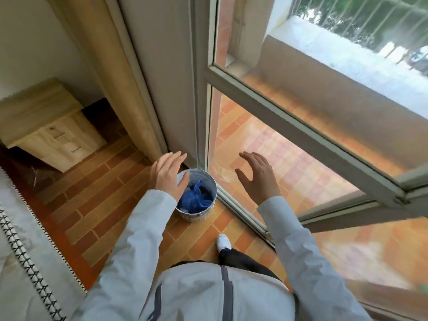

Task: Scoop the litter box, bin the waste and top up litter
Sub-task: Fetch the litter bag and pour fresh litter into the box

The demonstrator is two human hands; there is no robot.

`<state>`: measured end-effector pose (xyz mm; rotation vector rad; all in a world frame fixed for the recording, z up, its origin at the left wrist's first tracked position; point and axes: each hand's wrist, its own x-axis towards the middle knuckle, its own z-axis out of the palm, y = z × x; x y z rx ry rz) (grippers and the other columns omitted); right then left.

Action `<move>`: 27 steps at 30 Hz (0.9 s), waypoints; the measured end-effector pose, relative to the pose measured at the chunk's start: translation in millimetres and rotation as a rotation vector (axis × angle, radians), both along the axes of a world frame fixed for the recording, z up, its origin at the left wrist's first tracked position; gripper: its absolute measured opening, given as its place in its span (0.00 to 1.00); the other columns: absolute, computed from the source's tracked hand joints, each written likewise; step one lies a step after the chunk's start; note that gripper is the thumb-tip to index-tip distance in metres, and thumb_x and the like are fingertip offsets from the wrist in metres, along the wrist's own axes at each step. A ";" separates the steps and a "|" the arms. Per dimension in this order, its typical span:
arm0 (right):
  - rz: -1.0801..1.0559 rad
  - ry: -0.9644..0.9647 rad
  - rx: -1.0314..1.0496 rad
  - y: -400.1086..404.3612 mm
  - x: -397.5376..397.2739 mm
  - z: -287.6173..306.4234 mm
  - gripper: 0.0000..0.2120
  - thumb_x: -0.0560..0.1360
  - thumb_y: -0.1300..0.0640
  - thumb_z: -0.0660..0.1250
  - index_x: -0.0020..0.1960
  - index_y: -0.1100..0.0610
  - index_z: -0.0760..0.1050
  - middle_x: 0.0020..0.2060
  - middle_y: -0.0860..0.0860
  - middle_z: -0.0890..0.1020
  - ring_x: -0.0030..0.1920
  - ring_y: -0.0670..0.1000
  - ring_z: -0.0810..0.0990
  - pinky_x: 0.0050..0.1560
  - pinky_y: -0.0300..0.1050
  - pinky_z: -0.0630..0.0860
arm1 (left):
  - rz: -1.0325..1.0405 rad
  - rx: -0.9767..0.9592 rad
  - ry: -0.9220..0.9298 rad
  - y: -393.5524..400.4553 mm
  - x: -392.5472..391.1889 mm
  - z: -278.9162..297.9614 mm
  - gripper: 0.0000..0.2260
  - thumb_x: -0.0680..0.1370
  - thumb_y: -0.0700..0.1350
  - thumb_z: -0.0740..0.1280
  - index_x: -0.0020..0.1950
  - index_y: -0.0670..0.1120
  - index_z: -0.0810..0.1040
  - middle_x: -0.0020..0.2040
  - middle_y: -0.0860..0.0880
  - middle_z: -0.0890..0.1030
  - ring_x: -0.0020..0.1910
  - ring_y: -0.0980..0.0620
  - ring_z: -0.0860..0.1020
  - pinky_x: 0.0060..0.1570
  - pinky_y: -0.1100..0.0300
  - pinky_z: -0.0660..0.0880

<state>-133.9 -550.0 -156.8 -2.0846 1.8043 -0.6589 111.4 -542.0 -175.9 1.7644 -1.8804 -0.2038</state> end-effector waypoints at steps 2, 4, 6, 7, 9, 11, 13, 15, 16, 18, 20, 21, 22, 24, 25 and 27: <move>-0.090 -0.014 -0.001 24.1 2.7 1.0 0.20 0.76 0.54 0.68 0.67 0.56 0.72 0.63 0.53 0.77 0.67 0.56 0.71 0.67 0.55 0.69 | -0.079 -0.010 -0.001 3.2 3.8 0.0 0.18 0.73 0.43 0.71 0.63 0.45 0.77 0.62 0.45 0.79 0.63 0.44 0.74 0.63 0.50 0.67; -0.168 -0.026 -0.012 51.1 5.8 1.7 0.20 0.76 0.55 0.68 0.66 0.56 0.72 0.63 0.53 0.78 0.67 0.56 0.71 0.67 0.55 0.69 | -0.181 -0.040 -0.009 6.6 7.3 -1.3 0.18 0.72 0.43 0.72 0.62 0.45 0.78 0.61 0.45 0.79 0.62 0.44 0.74 0.62 0.48 0.68; -0.255 -0.029 -0.022 78.5 8.5 1.2 0.20 0.75 0.56 0.68 0.66 0.57 0.73 0.62 0.53 0.78 0.67 0.56 0.72 0.67 0.55 0.69 | -0.290 -0.041 -0.018 11.0 6.5 -1.0 0.19 0.71 0.42 0.73 0.62 0.44 0.78 0.60 0.45 0.80 0.61 0.43 0.75 0.62 0.46 0.69; -0.299 -0.033 -0.024 92.2 9.5 0.5 0.20 0.75 0.56 0.68 0.66 0.57 0.73 0.62 0.53 0.78 0.67 0.57 0.72 0.66 0.55 0.70 | -0.341 -0.037 -0.020 13.3 4.9 -0.6 0.19 0.71 0.41 0.73 0.61 0.44 0.78 0.60 0.44 0.80 0.61 0.42 0.75 0.61 0.45 0.69; -0.387 -0.042 -0.024 119.7 10.8 0.0 0.20 0.75 0.56 0.68 0.66 0.58 0.73 0.62 0.54 0.78 0.66 0.57 0.72 0.66 0.56 0.70 | -0.433 -0.028 -0.014 17.8 -0.8 1.1 0.19 0.70 0.43 0.72 0.61 0.45 0.78 0.60 0.45 0.80 0.61 0.43 0.75 0.62 0.46 0.69; -0.490 -0.043 -0.024 147.6 12.0 1.2 0.20 0.75 0.56 0.68 0.66 0.58 0.73 0.61 0.54 0.79 0.66 0.57 0.72 0.66 0.56 0.69 | -0.539 -0.014 -0.010 23.5 -8.4 2.6 0.19 0.71 0.43 0.72 0.62 0.46 0.77 0.61 0.46 0.79 0.62 0.44 0.74 0.63 0.47 0.68; -0.591 -0.051 -0.038 174.6 14.1 4.0 0.20 0.75 0.57 0.69 0.65 0.58 0.73 0.61 0.54 0.79 0.66 0.57 0.73 0.67 0.55 0.69 | -0.654 -0.005 -0.015 30.8 -17.5 4.6 0.20 0.71 0.43 0.73 0.63 0.45 0.77 0.62 0.45 0.78 0.64 0.44 0.74 0.64 0.48 0.66; -0.689 -0.061 -0.048 201.8 16.0 8.2 0.20 0.74 0.58 0.69 0.65 0.59 0.73 0.60 0.55 0.79 0.65 0.56 0.73 0.67 0.54 0.69 | -0.759 0.006 -0.030 40.0 -29.5 7.6 0.20 0.72 0.43 0.72 0.64 0.44 0.76 0.63 0.44 0.78 0.65 0.43 0.73 0.65 0.49 0.65; -0.733 -0.058 -0.047 214.3 16.6 10.0 0.20 0.74 0.58 0.69 0.66 0.59 0.73 0.60 0.55 0.79 0.65 0.57 0.73 0.67 0.54 0.69 | -0.806 0.011 -0.040 44.2 -35.9 8.5 0.20 0.73 0.43 0.71 0.64 0.44 0.76 0.64 0.44 0.77 0.65 0.42 0.73 0.65 0.49 0.64; -0.817 -0.059 -0.039 239.6 16.9 12.9 0.20 0.75 0.58 0.69 0.66 0.60 0.73 0.61 0.56 0.78 0.66 0.57 0.72 0.68 0.54 0.68 | -0.898 0.018 -0.049 51.9 -49.2 8.9 0.19 0.75 0.47 0.67 0.65 0.44 0.76 0.64 0.44 0.77 0.65 0.43 0.72 0.66 0.49 0.64; -0.901 -0.074 -0.047 265.5 17.4 15.7 0.20 0.75 0.57 0.68 0.66 0.59 0.73 0.61 0.55 0.78 0.66 0.57 0.72 0.68 0.54 0.68 | -0.991 0.019 -0.031 60.7 -63.6 8.3 0.20 0.75 0.51 0.61 0.64 0.44 0.76 0.62 0.45 0.78 0.64 0.43 0.73 0.65 0.47 0.66; -0.943 -0.076 -0.053 278.5 17.8 17.3 0.20 0.75 0.57 0.68 0.66 0.58 0.73 0.61 0.55 0.78 0.66 0.56 0.72 0.68 0.54 0.68 | -1.036 0.015 -0.018 65.7 -71.2 7.8 0.20 0.75 0.51 0.60 0.63 0.44 0.77 0.61 0.45 0.79 0.63 0.43 0.74 0.64 0.46 0.67; -0.986 -0.070 -0.061 291.3 18.4 19.0 0.20 0.75 0.57 0.68 0.66 0.58 0.73 0.61 0.55 0.78 0.66 0.56 0.72 0.68 0.54 0.68 | -1.080 0.015 -0.009 71.2 -78.9 7.9 0.21 0.75 0.52 0.59 0.63 0.44 0.77 0.61 0.45 0.79 0.62 0.42 0.75 0.63 0.45 0.68; -1.073 -0.058 -0.074 314.8 20.3 21.0 0.20 0.75 0.57 0.69 0.66 0.58 0.74 0.61 0.55 0.78 0.66 0.55 0.73 0.68 0.52 0.68 | -1.166 0.029 -0.006 81.1 -94.5 7.3 0.21 0.75 0.52 0.59 0.63 0.44 0.77 0.61 0.45 0.79 0.62 0.42 0.75 0.62 0.43 0.70; -1.114 -0.057 -0.078 325.6 21.5 22.0 0.20 0.75 0.58 0.69 0.66 0.58 0.74 0.61 0.55 0.78 0.66 0.55 0.73 0.68 0.51 0.69 | -1.207 0.033 -0.007 86.0 -102.0 7.2 0.21 0.75 0.52 0.59 0.63 0.44 0.77 0.61 0.45 0.79 0.63 0.42 0.74 0.62 0.43 0.70; -1.187 -0.052 -0.082 346.9 23.5 23.3 0.19 0.75 0.58 0.69 0.65 0.58 0.74 0.60 0.55 0.79 0.65 0.55 0.73 0.67 0.52 0.69 | -1.281 0.028 -0.023 97.0 -116.9 7.6 0.20 0.75 0.52 0.60 0.63 0.44 0.77 0.62 0.44 0.79 0.63 0.41 0.74 0.62 0.43 0.70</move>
